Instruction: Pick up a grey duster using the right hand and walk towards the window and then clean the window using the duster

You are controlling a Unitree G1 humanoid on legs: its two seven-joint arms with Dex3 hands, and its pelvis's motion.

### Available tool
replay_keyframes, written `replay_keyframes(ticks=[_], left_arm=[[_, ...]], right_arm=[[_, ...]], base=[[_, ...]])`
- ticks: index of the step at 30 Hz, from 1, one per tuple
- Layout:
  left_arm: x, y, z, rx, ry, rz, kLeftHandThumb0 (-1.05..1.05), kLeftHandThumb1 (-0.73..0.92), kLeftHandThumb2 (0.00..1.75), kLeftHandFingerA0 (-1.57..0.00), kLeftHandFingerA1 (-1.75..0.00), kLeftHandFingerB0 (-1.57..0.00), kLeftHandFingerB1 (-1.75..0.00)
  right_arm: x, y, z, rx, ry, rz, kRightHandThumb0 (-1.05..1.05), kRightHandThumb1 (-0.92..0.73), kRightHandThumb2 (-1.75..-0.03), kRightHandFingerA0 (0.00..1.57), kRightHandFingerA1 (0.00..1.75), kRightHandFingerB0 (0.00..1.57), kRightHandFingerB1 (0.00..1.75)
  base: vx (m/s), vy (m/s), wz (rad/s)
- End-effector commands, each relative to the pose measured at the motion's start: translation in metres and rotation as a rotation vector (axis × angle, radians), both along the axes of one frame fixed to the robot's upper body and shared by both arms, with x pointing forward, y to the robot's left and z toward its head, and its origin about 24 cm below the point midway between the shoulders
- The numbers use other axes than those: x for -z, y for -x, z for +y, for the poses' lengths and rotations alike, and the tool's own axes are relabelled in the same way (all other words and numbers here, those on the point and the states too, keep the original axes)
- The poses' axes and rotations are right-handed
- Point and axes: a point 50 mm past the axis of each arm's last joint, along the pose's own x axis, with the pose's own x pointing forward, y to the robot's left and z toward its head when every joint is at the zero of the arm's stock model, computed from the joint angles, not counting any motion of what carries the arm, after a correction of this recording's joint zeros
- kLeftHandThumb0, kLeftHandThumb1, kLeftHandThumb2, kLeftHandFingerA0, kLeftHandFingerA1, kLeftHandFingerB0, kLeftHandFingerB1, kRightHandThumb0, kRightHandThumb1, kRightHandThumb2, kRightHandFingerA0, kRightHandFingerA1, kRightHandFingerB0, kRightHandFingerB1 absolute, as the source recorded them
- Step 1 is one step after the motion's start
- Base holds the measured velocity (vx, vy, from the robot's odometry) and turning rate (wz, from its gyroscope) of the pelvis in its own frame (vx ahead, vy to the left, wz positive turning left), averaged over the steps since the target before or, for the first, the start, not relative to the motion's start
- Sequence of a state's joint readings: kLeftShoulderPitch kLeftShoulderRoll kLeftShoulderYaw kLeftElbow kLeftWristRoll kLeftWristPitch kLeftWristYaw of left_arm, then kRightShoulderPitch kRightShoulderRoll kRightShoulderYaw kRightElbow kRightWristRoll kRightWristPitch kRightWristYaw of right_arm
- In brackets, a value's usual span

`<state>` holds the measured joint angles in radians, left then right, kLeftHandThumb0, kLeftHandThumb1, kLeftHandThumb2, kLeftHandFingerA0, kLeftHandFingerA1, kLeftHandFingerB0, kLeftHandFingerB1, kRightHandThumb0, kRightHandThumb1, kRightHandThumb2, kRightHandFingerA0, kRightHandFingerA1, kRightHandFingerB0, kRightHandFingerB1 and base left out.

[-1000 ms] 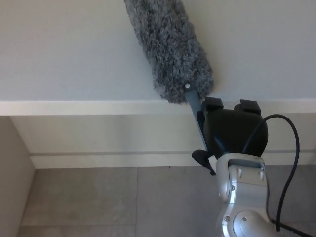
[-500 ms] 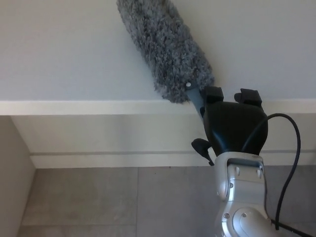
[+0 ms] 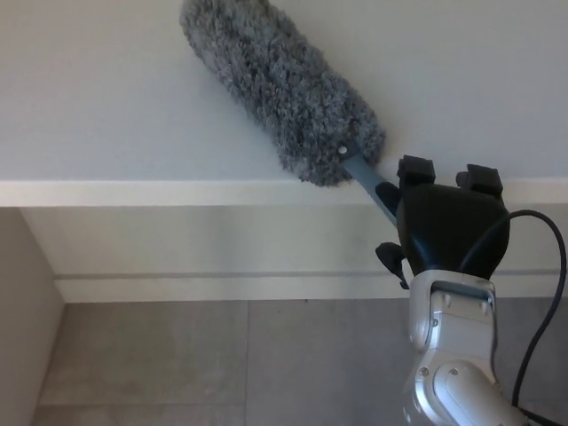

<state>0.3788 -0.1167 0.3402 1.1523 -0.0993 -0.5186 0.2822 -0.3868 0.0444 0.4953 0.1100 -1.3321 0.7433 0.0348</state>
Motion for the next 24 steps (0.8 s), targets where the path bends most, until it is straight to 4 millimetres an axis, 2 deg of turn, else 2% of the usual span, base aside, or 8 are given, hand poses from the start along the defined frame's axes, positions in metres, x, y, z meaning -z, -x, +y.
replay_keyframes(ticks=[1, 9, 10, 13, 18, 19, 21, 24], left_arm=[[-0.006, -0.003, 0.007, 0.013, -0.038, -0.072, -0.06, 0.51, 1.11, -1.03, -1.31, -0.97, -1.17], [-0.007, -0.006, 0.005, 0.026, -0.054, -0.087, -0.06, 0.52, 1.11, -1.07, -1.33, -0.99, -1.17], [-0.007, -0.005, 0.005, 0.024, -0.054, -0.089, -0.08, 0.53, 1.1, -1.06, -1.32, -0.97, -1.17], [-0.008, -0.002, 0.005, 0.018, -0.052, -0.088, -0.08, 0.55, 1.09, -1.04, -1.33, -0.96, -1.18], [-0.009, 0.005, 0.006, 0.004, -0.046, -0.091, -0.07, 0.58, 1.06, -0.99, -1.36, -0.93, -1.2], [-0.009, 0.007, 0.006, 0.004, -0.042, -0.086, -0.07, 0.56, 1.09, -1.0, -1.33, -0.94, -1.18], [-0.008, 0.008, 0.005, 0.005, -0.038, -0.086, -0.07, 0.54, 1.11, -1.04, -1.32, -0.97, -1.17], [-0.009, 0.009, 0.005, -0.002, -0.036, -0.091, -0.07, 0.53, 1.11, -1.03, -1.32, -0.96, -1.17]], right_arm=[[0.002, -0.003, -0.004, 0.015, 0.005, -0.01, -0.56, -0.62, -0.58, 0.2, 0.57, 0.22, 0.39], [-0.003, -0.006, 0.003, -0.051, 0.002, -0.027, -0.47, -0.68, -0.6, 0.49, 0.71, 0.22, 0.37], [-0.005, -0.005, 0.005, -0.077, -0.077, -0.039, -0.37, -0.67, -0.59, 0.63, 1.14, 0.24, 0.39], [-0.008, -0.007, 0.006, -0.104, -0.096, -0.033, -0.28, -0.66, -0.69, 0.92, 1.48, 0.24, 0.39], [-0.006, -0.013, 0.002, -0.129, -0.05, -0.021, -0.25, -0.67, -0.74, 0.91, 1.59, 0.46, 0.41], [-0.006, -0.015, 0.001, -0.123, -0.027, -0.019, -0.3, -0.76, -0.71, 0.93, 1.67, 0.68, 0.54], [-0.006, -0.018, -0.001, -0.124, -0.007, -0.017, -0.32, -0.79, -0.71, 0.91, 1.71, 0.76, 0.82], [-0.008, -0.021, -0.003, -0.13, 0.013, -0.01, -0.32, -0.79, -0.7, 0.88, 1.7, 0.79, 0.93]], base=[[0.0, 0.0, 0.0], [0.0, 0.0, 0.0], [0.0, 0.0, 0.0], [0.0, 0.0, 0.0], [0.0, 0.0, 0.0], [0.0, 0.0, 0.0], [0.0, 0.0, 0.0], [0.0, 0.0, 0.0]])
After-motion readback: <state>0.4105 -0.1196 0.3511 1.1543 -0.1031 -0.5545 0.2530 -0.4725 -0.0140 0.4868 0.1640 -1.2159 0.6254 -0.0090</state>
